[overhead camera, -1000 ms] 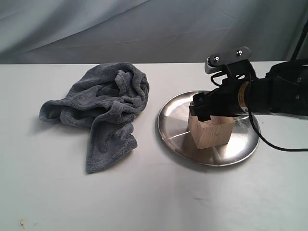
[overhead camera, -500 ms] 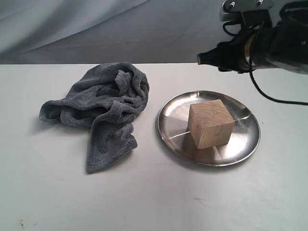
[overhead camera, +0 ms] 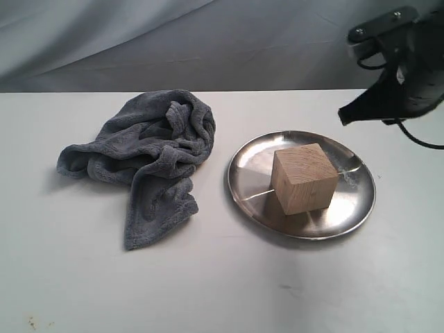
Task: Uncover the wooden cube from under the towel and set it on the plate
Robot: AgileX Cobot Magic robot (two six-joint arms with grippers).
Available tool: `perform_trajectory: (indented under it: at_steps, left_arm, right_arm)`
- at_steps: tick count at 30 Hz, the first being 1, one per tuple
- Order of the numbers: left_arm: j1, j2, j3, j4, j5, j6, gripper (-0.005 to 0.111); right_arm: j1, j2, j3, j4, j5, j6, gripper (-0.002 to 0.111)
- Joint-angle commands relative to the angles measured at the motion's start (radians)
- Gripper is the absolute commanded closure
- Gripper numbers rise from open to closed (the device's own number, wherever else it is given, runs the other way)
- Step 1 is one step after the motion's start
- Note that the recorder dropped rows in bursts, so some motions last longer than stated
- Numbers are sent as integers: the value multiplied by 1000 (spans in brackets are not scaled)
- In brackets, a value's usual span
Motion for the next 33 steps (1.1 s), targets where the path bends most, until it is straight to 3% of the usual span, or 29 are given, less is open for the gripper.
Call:
perform_trajectory:
  at_steps: [1,6,11,20,33]
  left_arm:
    - [-3,-4,5,-11,-2,0,107]
    - [-3,-4,5,-11,-2,0,107]
    - [-3,-4,5,-11,-2,0,107]
    - [-3,-4,5,-11,-2,0,107]
    - [-3,-4,5,-11,-2,0,107]
  right_arm:
    - [-155,28,-6,214,112,-93,89]
    - [-294,56,-6,219,200,-86,91]
    - [-370,52,-6,220,252,12,106]
    - [-382,-63,68,195,205,35,108]
    - [-382,-349,268,318,141,-70,108]
